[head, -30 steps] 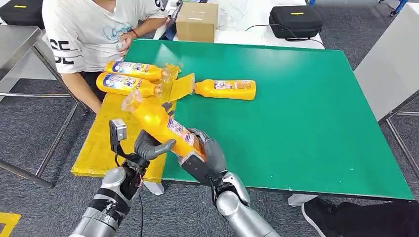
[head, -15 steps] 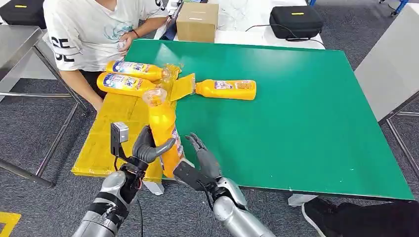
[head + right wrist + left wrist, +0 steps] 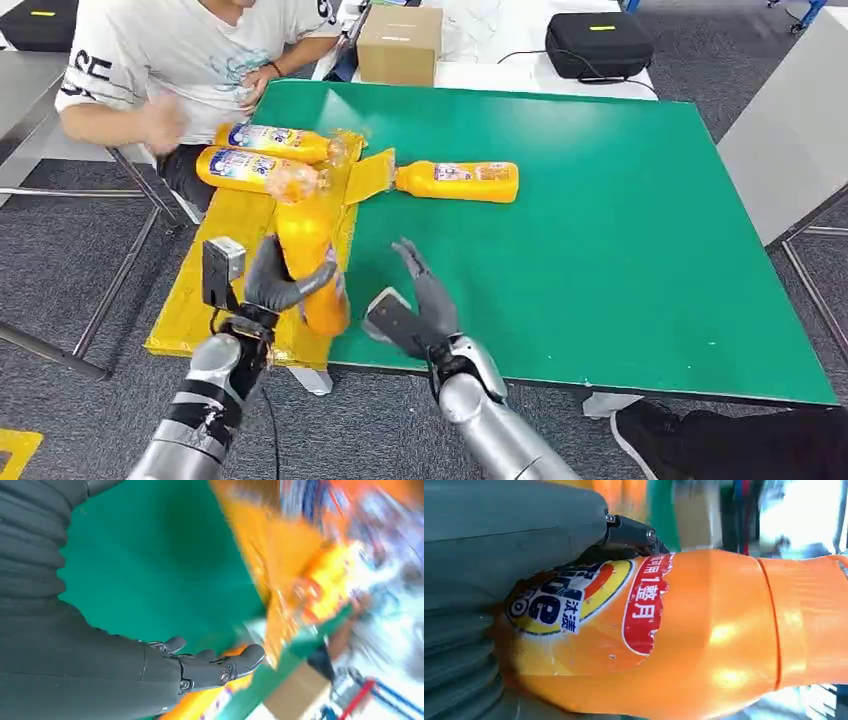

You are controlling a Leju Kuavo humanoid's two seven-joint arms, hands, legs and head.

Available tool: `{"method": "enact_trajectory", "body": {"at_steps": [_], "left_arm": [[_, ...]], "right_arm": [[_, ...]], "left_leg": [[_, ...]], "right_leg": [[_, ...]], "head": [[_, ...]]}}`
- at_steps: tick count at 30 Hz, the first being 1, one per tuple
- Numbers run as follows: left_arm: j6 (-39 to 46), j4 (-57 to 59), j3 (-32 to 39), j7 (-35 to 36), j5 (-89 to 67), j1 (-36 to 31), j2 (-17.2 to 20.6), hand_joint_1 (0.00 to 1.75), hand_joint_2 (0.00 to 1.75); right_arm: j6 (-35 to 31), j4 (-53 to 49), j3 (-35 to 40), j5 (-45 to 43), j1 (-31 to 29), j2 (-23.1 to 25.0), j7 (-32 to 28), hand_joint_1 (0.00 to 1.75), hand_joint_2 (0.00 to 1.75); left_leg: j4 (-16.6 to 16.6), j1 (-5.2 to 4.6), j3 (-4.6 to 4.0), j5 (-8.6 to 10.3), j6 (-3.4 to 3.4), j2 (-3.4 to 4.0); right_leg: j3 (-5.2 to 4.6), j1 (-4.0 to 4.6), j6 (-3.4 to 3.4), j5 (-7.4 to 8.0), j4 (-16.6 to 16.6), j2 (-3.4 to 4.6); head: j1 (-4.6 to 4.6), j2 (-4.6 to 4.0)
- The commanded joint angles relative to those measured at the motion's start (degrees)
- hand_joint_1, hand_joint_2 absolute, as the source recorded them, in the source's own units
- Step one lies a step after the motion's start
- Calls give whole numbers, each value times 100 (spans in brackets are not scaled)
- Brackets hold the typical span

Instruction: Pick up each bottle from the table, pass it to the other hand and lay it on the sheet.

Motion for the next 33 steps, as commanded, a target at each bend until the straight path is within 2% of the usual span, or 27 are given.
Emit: {"method": "enact_trajectory", "body": {"at_steps": [1,2,4,6,11,15,19,23,28,33], "left_arm": [[1755,1911,29,-368,-2327,-1021,579,175,175],[2224,2121,-99,-315,-2848,-1166,714,175,175],[2120,2521,-7,-320,-3090,-1437,870,175,175],[2447,2834,-121,-248,-3748,-1607,1029,175,175],[2509,3287,-304,-327,-4365,-1771,1337,175,175],[2585,3816,-951,-256,-5427,-1754,1877,175,175],[2463,4174,-1337,-176,-5956,-1781,2147,175,175],[2350,4283,-1529,-108,-6200,-1789,2224,175,175],[1899,4388,-1654,-194,-6286,-1756,2194,175,175],[1824,4417,-1670,-222,-6284,-1703,2139,175,175]], "right_arm": [[-290,-709,-827,-546,502,-139,-625,0,175],[-288,-886,-868,-617,535,-156,-652,0,175],[-230,-1182,-915,-708,576,-215,-617,0,175],[-150,-1350,-945,-845,610,-237,-633,0,175],[-50,-1468,-898,-1014,592,-290,-708,0,175],[120,-1477,-832,-1213,500,-350,-829,0,175],[223,-1624,-832,-1359,435,-400,-877,0,175],[251,-1685,-836,-1398,408,-429,-864,0,175],[354,-1655,-814,-1476,350,-444,-833,0,175],[368,-1653,-799,-1477,316,-434,-831,0,175]], "left_leg": [[-9,4,36,-10,-5,-11],[-3,3,21,-7,-4,-10],[0,2,23,-10,-5,-12],[2,5,24,-11,-5,-7],[-2,2,15,-6,-4,3],[-2,3,33,-15,-7,15],[-2,4,27,-13,-6,23],[1,4,15,-9,-5,26],[-2,3,42,-18,-6,26],[-8,-3,32,-6,-4,26]], "right_leg": [[39,5,-8,-15,-7,-12],[23,4,-6,-11,-2,-10],[24,3,-7,-15,4,-11],[25,5,-8,-14,3,-7],[12,2,-5,-6,0,3],[26,3,-8,-13,0,15],[20,4,-7,-10,2,17],[7,4,-7,-9,3,8],[36,2,-10,-16,4,17],[23,-3,-6,-3,1,16]], "head": [[0,0],[0,0],[2,0],[2,0],[0,0],[2,0],[2,0],[4,0],[0,0],[2,0]]}}
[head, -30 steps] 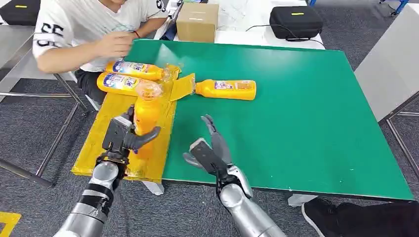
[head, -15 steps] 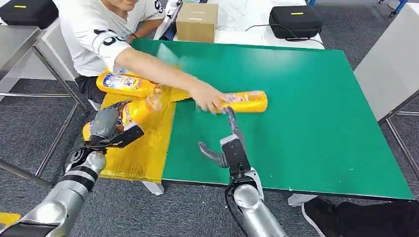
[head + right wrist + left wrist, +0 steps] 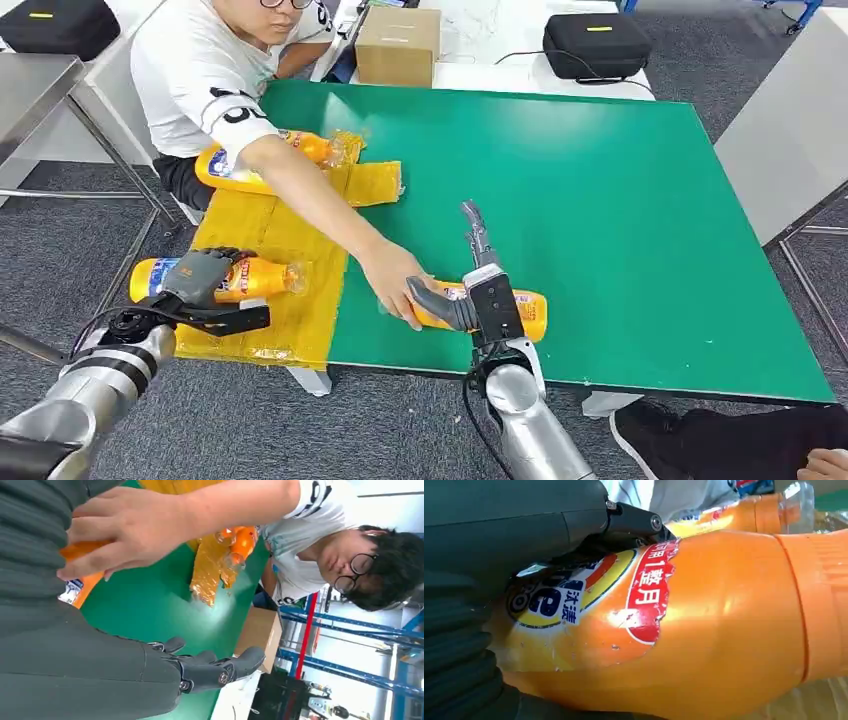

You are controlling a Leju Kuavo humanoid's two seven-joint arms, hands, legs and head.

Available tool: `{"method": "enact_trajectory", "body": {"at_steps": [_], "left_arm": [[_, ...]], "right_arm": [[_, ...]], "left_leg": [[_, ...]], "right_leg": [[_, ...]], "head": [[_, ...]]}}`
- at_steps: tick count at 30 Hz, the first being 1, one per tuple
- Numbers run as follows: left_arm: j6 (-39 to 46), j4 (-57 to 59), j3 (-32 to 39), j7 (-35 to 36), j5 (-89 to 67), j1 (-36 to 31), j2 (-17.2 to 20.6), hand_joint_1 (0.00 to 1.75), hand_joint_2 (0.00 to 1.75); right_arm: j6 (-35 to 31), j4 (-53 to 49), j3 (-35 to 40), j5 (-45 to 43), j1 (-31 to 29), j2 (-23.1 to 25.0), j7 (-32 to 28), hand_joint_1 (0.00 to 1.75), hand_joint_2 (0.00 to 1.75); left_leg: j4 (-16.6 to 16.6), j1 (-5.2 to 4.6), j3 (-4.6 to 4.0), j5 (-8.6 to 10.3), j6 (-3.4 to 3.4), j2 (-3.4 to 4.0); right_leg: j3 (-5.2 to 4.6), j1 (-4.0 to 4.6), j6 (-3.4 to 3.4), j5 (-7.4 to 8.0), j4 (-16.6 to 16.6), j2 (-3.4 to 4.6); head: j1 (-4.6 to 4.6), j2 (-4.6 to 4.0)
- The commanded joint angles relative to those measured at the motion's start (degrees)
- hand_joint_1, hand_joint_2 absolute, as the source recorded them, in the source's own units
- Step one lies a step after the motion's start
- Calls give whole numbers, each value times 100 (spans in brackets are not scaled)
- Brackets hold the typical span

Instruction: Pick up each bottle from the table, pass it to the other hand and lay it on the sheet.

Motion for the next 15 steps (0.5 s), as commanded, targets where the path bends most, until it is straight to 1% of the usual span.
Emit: {"method": "enact_trajectory", "body": {"at_steps": [1,2,3,5,6,10,12,13,14,15], "left_arm": [[-204,590,-422,-26,-53,-12,32,175,175],[-204,590,-422,-26,-53,-12,32,175,175],[-300,601,-379,-57,5,-11,16,175,175],[-280,581,-314,-12,71,29,-33,175,175],[-309,584,-272,-3,120,43,-76,61,175],[-303,579,-274,9,118,52,-97,61,175],[-303,579,-274,9,118,52,-97,61,175],[-312,579,-274,9,117,44,-90,61,175],[-312,579,-274,9,117,44,-90,61,175],[-323,550,-190,-64,217,72,-107,0,175]], "right_arm": [[51,97,3,-37,-278,-139,4,0,175],[51,97,3,-37,-278,-139,4,0,175],[73,112,16,-43,-290,-144,15,0,175],[100,142,29,-51,-320,-147,31,0,175],[128,165,34,-64,-335,-148,56,0,175],[131,171,34,-64,-339,-151,56,0,175],[131,171,34,-64,-339,-151,56,0,175],[133,174,36,-64,-338,-153,56,0,175],[133,174,36,-64,-338,-153,56,0,175],[146,179,45,-65,-344,-158,56,0,175]], "left_leg": [[-9,1,40,-12,-6,17],[-5,0,33,-10,-4,15],[-7,1,49,-16,-5,20],[-6,2,52,-15,-4,18],[-8,-1,47,-10,-2,15],[-10,2,61,-14,-3,14],[-8,-2,41,-5,-1,7],[-10,1,56,-12,-2,12],[-11,-1,48,-6,-2,8],[-9,1,58,-12,-4,10]], "right_leg": [[32,2,-8,-8,-5,17],[26,0,-6,-6,-3,15],[39,1,-9,-11,-3,19],[43,3,-8,-10,-4,17],[37,-1,-5,-7,-2,15],[54,2,-6,-10,-8,14],[34,-3,-3,-4,-2,8],[50,1,-5,-8,-6,13],[41,-1,-4,-5,-5,10],[52,1,-7,-9,-6,12]], "head": [[0,0],[0,0],[0,0],[0,0],[0,0],[0,0],[0,0],[0,0],[0,0],[0,0]]}}
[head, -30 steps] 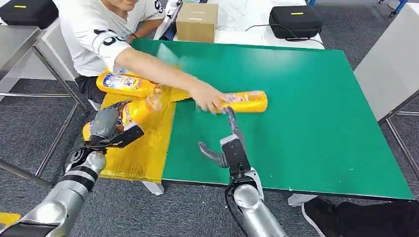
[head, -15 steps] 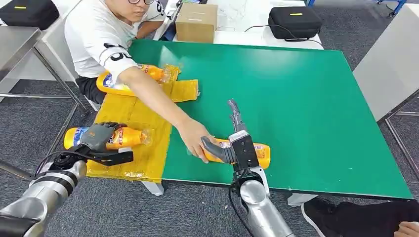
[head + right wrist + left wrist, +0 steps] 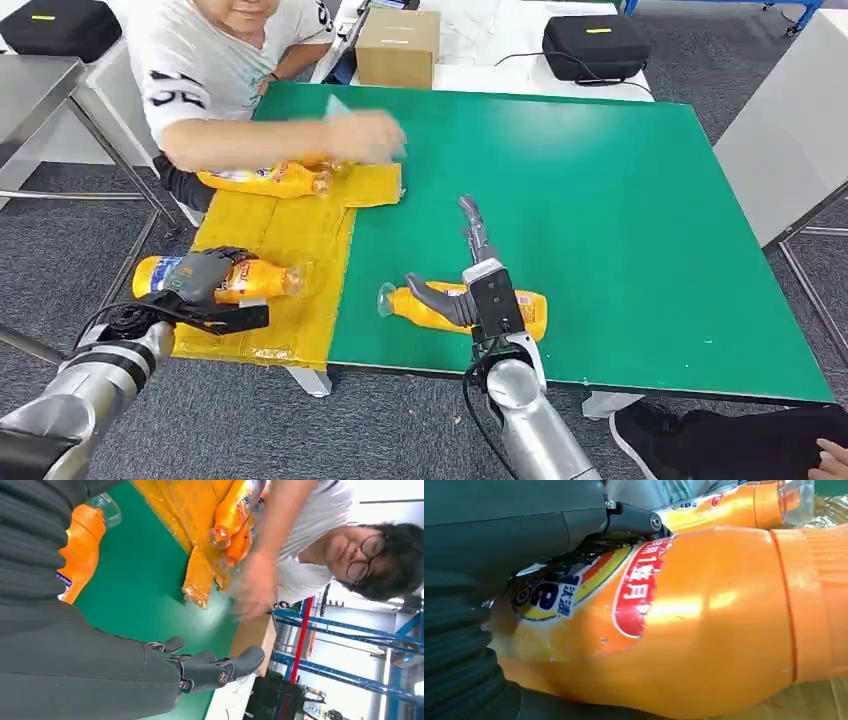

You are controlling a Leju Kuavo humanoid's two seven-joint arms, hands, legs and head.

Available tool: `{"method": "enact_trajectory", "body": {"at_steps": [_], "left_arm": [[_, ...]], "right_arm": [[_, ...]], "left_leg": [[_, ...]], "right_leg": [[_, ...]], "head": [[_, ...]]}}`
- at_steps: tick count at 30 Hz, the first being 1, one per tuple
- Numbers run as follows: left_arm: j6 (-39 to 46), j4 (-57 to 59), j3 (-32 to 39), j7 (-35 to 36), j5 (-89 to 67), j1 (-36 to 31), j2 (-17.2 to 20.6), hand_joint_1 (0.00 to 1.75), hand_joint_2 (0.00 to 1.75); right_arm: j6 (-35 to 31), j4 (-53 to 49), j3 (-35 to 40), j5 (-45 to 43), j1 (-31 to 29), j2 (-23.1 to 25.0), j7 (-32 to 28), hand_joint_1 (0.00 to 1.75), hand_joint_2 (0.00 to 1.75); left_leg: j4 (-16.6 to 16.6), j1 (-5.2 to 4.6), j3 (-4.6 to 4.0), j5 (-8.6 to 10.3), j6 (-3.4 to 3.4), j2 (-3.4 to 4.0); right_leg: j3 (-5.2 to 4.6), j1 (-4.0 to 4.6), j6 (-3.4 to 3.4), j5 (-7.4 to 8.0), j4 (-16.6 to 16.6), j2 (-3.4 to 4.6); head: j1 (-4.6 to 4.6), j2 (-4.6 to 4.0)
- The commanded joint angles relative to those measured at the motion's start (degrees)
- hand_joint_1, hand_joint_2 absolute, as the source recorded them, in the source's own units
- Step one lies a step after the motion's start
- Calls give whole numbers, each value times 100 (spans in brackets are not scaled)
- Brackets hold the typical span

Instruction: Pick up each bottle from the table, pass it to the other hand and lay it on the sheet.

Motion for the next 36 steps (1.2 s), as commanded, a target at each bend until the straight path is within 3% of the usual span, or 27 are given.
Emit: {"method": "enact_trajectory", "body": {"at_steps": [1,7,16,21,24,28,29,31,32,36], "left_arm": [[-158,408,-61,-60,89,177,-125,0,175],[-214,325,-73,-174,118,179,-192,0,175],[-478,54,331,-935,856,338,-193,0,175],[-481,46,331,-935,859,342,-200,0,175],[-611,-260,664,-1329,1410,516,-247,0,175],[-861,-1381,664,-1329,2577,1041,-151,0,175],[-900,-1645,678,-1329,2918,1172,-152,0,175],[-1020,-2272,836,-1329,3759,1495,-236,0,175],[-1253,-2579,1012,-1329,4258,1641,-381,0,175],[-1713,-2786,1739,-1329,4803,1735,-966,0,175]], "right_arm": [[63,202,48,-51,-270,-146,54,0,175],[178,377,50,-72,-396,-158,96,0,175],[490,976,34,-78,-632,-167,204,0,175],[493,990,28,-83,-624,-173,202,0,175],[478,1166,28,43,-648,-190,337,0,175],[413,1438,46,286,-686,-241,408,0,175],[406,1468,69,363,-686,-260,458,0,0],[400,1562,79,489,-659,-302,568,0,0],[430,1700,168,679,-664,-378,682,0,175],[264,2139,193,1184,-693,-465,980,0,175]], "left_leg": [[-8,-2,24,-7,-2,10],[-10,-4,34,-9,-1,11],[-14,-3,44,-9,-1,9],[-11,-2,38,-8,-2,-2],[-9,0,38,-10,-4,0],[-12,-2,38,-8,-2,-8],[-8,-3,27,-6,-1,-8],[-11,-4,34,-9,0,-8],[-7,-2,24,-7,0,-8],[-6,0,26,-9,1,-26]], "right_leg": [[20,-2,-4,-4,-6,10],[28,-3,-3,-6,-8,12],[41,-2,-3,-6,-13,10],[38,-1,-6,-8,-11,2],[38,1,-6,-8,-11,8],[38,-1,-4,-8,-13,1],[27,-2,-2,-7,-9,1],[35,-3,-2,-10,-13,0],[25,-1,-1,-7,-10,1],[31,1,-2,-14,-13,-20]], "head": [[0,0],[-2,0],[-2,0],[0,0],[0,0],[-2,0],[-2,0],[0,0],[0,0],[-2,0]]}}
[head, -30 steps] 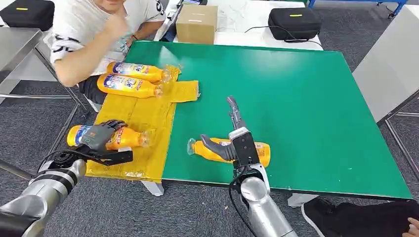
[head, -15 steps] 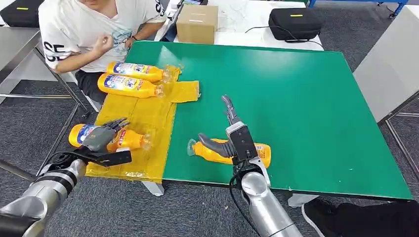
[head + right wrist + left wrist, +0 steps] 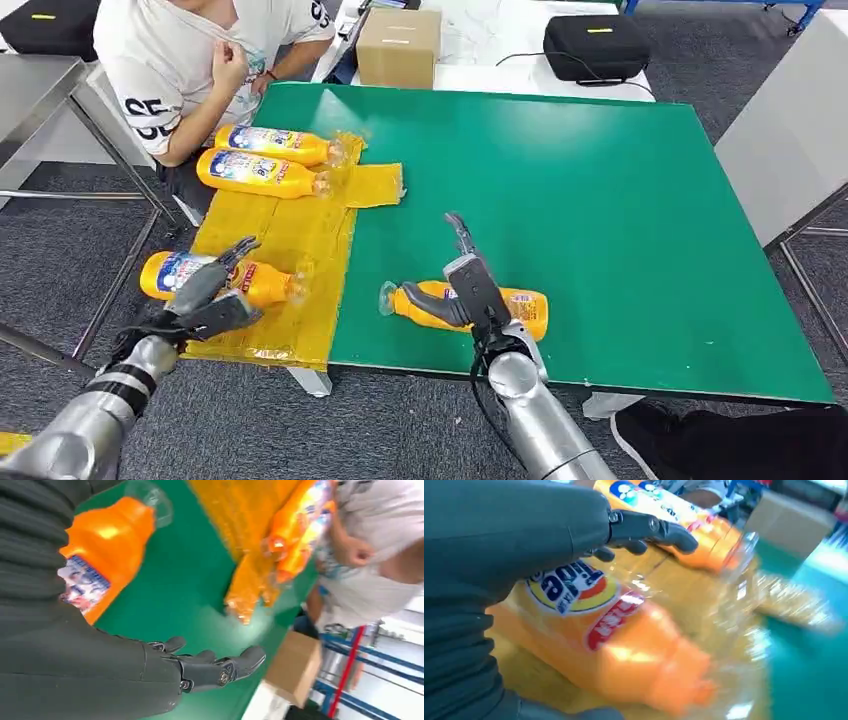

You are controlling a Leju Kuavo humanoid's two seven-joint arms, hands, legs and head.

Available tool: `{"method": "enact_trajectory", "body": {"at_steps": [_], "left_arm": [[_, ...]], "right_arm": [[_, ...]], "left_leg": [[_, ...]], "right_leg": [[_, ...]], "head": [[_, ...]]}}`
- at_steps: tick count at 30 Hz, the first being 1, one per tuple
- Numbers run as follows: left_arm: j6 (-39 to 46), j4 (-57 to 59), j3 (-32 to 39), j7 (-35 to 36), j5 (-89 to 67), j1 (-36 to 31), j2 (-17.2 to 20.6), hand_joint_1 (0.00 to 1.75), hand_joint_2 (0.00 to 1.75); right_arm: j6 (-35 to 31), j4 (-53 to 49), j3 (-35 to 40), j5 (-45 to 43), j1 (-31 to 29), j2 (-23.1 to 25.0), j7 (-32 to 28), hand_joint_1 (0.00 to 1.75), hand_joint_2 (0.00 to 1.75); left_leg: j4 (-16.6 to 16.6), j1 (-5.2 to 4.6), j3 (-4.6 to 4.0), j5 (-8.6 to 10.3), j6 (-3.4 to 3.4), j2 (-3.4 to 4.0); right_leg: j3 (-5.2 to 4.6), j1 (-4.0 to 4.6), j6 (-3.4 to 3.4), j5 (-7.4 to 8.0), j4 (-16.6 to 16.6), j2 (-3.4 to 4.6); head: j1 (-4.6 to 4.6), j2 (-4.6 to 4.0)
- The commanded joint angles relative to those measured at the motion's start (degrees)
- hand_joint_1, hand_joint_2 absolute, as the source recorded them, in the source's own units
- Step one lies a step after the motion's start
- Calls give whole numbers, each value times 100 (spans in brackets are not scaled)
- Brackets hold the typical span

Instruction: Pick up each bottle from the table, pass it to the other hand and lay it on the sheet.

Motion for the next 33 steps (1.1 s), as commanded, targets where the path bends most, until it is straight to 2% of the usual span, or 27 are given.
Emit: {"method": "enact_trajectory", "body": {"at_steps": [1,7,15,19,22,23,24,25,28,33], "left_arm": [[-723,-1161,1250,9,1022,534,-993,0,175],[-1268,-952,1790,7,1206,268,-1352,0,175],[-1267,-951,1791,7,1206,277,-1353,0,175],[-1413,-981,1899,85,1271,259,-1452,0,175],[-1604,-1104,2046,185,1480,305,-1608,0,175],[-1562,-1163,2049,185,1476,329,-1632,0,175],[-1547,-1183,2046,187,1474,337,-1646,0,175],[-1340,-1316,2090,250,1458,382,-1729,0,175],[-1524,-1517,2130,635,1767,473,-1884,0,175],[-1727,-1769,1994,715,1868,660,-1895,0,175]], "right_arm": [[-139,1299,210,735,-366,-335,455,0,175],[-37,1342,407,1605,-442,-539,795,0,175],[-36,1342,406,1605,-436,-543,795,0,175],[-22,1270,425,1844,-412,-656,999,0,175],[-126,1145,401,2302,-346,-770,1184,0,175],[-149,1120,414,2426,-345,-795,1247,0,175],[-146,1109,410,2434,-344,-803,1250,0,175],[-173,1032,436,2592,-327,-855,1375,0,175],[-18,866,447,3100,-303,-1040,1774,0,175],[281,973,556,3749,-468,-1298,2272,0,175]], "left_leg": [[-8,1,21,-5,1,-23],[-2,2,7,-7,-1,-18],[1,4,11,-13,-2,-9],[1,4,-6,-4,-1,-11],[4,10,46,-28,-3,-20],[2,9,40,-24,-2,-24],[1,2,-2,-5,1,-20],[3,5,12,-12,0,-19],[1,2,4,-9,1,-21],[3,-1,7,-12,0,-12]], "right_leg": [[30,2,-1,-12,-12,-26],[21,3,-2,-9,-8,-16],[20,5,-3,-12,-5,-7],[2,4,-1,-4,-5,-9],[61,11,-8,-30,-7,-19],[57,10,-7,-26,-9,-24],[10,3,0,-8,-6,-19],[25,6,-3,-15,-7,-20],[20,3,0,-12,-8,-19],[21,1,0,-11,-7,-11]], "head": [[2,0],[2,0],[2,0],[2,0],[0,0],[2,0],[0,0],[2,0],[2,0],[0,0]]}}
